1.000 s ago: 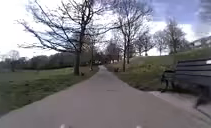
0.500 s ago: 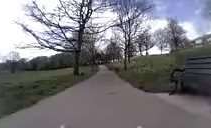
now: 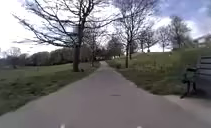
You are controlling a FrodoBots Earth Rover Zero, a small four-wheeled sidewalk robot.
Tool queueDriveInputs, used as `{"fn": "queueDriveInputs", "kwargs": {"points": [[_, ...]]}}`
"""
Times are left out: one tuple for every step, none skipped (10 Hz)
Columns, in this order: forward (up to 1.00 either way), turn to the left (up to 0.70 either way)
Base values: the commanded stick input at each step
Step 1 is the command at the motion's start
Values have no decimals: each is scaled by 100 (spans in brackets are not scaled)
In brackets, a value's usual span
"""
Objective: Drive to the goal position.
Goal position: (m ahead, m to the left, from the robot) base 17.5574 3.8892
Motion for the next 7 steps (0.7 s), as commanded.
{"fn": "queueDriveInputs", "kwargs": {"points": [[85,-1],[85,-3],[85,-13],[85,-28],[85,-29],[85,-24],[85,-11]]}}
